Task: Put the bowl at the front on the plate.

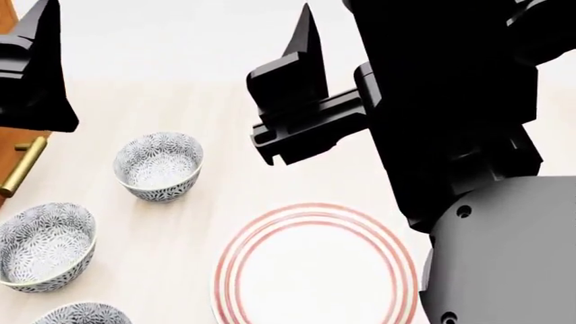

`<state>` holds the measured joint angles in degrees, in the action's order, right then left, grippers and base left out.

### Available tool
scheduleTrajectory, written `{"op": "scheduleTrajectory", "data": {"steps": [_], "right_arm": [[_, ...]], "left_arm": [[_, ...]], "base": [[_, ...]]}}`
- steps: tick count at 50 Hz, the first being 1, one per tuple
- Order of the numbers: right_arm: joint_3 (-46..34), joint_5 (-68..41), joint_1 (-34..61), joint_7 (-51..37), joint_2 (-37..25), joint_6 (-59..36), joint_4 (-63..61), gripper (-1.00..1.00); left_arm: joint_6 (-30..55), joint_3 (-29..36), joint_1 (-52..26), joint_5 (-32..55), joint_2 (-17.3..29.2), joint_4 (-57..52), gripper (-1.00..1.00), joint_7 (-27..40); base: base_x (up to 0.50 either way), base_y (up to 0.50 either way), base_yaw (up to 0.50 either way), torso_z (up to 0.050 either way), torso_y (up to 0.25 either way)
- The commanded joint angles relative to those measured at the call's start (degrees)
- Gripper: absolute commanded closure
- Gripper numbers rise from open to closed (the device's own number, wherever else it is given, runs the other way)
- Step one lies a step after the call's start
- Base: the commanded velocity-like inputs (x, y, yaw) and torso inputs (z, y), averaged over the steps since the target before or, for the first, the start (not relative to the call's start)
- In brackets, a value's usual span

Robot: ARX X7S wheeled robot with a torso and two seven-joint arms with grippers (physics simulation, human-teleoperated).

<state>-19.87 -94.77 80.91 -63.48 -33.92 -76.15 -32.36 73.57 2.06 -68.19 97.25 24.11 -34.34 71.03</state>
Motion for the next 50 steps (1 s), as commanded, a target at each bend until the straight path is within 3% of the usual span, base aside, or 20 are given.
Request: {"op": "scheduleTrajectory", "data": {"steps": [1,4,11,21,23,28,31,36,37,38,39,40,41,42,43,45,46,50], "right_arm": [[-0.2,1.2,-0.4,0.8,-0.3,1.0,-0.7,-1.00],[-0.5,1.2,-0.2,1.3,-0.2,0.9,-0.7,-1.00],[-0.4,1.3,-0.4,1.9,-0.5,1.4,-0.9,-1.00],[-0.4,1.7,0.2,2.8,-1.1,1.7,-0.9,-1.00],[-0.4,2.1,0.3,3.1,-1.2,1.8,-0.9,-1.00],[-0.6,3.0,0.3,4.0,-1.2,2.1,-0.8,-1.00],[-0.7,3.4,0.4,4.3,-1.3,2.2,-0.8,-1.00],[-0.7,3.4,0.3,4.4,-1.7,2.4,-1.1,-1.00],[-0.7,3.4,0.4,4.5,-1.7,2.5,-1.2,-1.00],[-0.5,3.7,0.2,4.7,-1.8,2.7,-1.4,-1.00],[-0.5,3.7,0.3,4.7,-1.8,2.7,-1.4,-1.00],[-0.5,3.9,0.2,4.8,-1.9,2.9,-1.6,-1.00],[-0.5,3.9,0.2,4.8,-1.9,2.9,-1.6,-1.00],[-0.5,4.1,0.2,5.0,-1.9,3.0,-1.8,-1.00],[-0.4,4.2,0.2,5.1,-1.9,3.2,-1.9,-1.00],[-0.5,4.2,0.1,5.3,-1.9,3.2,-2.2,-1.00],[-0.5,4.3,0.1,5.3,-2.0,3.3,-2.2,-1.00],[-0.8,4.8,0.3,5.7,-2.0,3.3,-2.0,-1.00]], "left_arm": [[-3.1,2.4,0.6,9.0,1.0,5.3,-1.00,6.7],[-2.5,2.5,0.4,6.6,1.0,4.7,-1.00,5.4],[-2.8,6.5,0.0,11.7,2.5,6.3,-1.00,10.6],[-2.9,8.0,5.1,11.6,3.5,8.7,-1.00,9.4],[-3.6,10.4,5.3,13.4,4.3,11.5,-1.00,13.6],[-1.9,12.9,6.0,9.9,5.0,11.0,-1.00,14.4],[-0.7,13.4,6.5,10.6,4.7,10.6,-1.00,10.7],[-3.2,16.4,8.2,15.6,5.5,15.9,-1.00,15.1],[-1.9,17.1,7.7,15.0,5.8,15.8,-1.00,14.3],[-2.2,14.1,9.2,6.4,5.0,11.6,-1.00,6.0],[-0.6,15.0,8.5,3.0,5.6,10.3,-1.00,5.1],[-1.5,17.7,8.2,10.7,6.4,13.8,-1.00,10.6],[-2.7,17.4,8.6,11.5,6.2,14.0,-1.00,11.7],[-5.2,14.0,10.1,3.5,5.7,9.2,-1.00,7.9],[-4.7,14.0,10.3,1.1,5.9,8.1,-1.00,6.0],[-1.9,19.4,8.2,10.2,7.4,12.4,-1.00,10.9],[-4.0,16.7,9.9,7.9,6.8,10.6,-1.00,8.4],[-4.5,18.8,10.3,12.2,7.7,12.4,-1.00,12.0]], "base": [[0.00,0.00,0.00,0.000,0.000],[0.00,0.00,0.00,0.000,0.000],[0.00,0.00,0.00,0.000,0.000],[0.00,0.00,0.00,0.000,0.000],[0.00,0.00,0.00,0.000,0.000],[0.00,0.00,0.00,0.000,0.000],[0.00,0.00,0.00,0.000,0.000],[0.00,0.00,0.00,0.000,0.000],[0.00,0.00,0.00,0.000,0.000],[0.00,0.00,0.00,0.000,0.000],[0.00,0.00,0.00,0.000,0.000],[0.00,0.00,0.00,0.000,0.000],[0.00,0.00,0.00,0.000,0.000],[0.00,0.00,0.00,0.000,0.000],[0.00,0.00,0.00,0.000,0.000],[0.00,0.00,0.00,0.000,0.000],[0.00,0.00,0.00,0.000,0.000],[0.00,0.00,0.00,0.000,0.000]]}}
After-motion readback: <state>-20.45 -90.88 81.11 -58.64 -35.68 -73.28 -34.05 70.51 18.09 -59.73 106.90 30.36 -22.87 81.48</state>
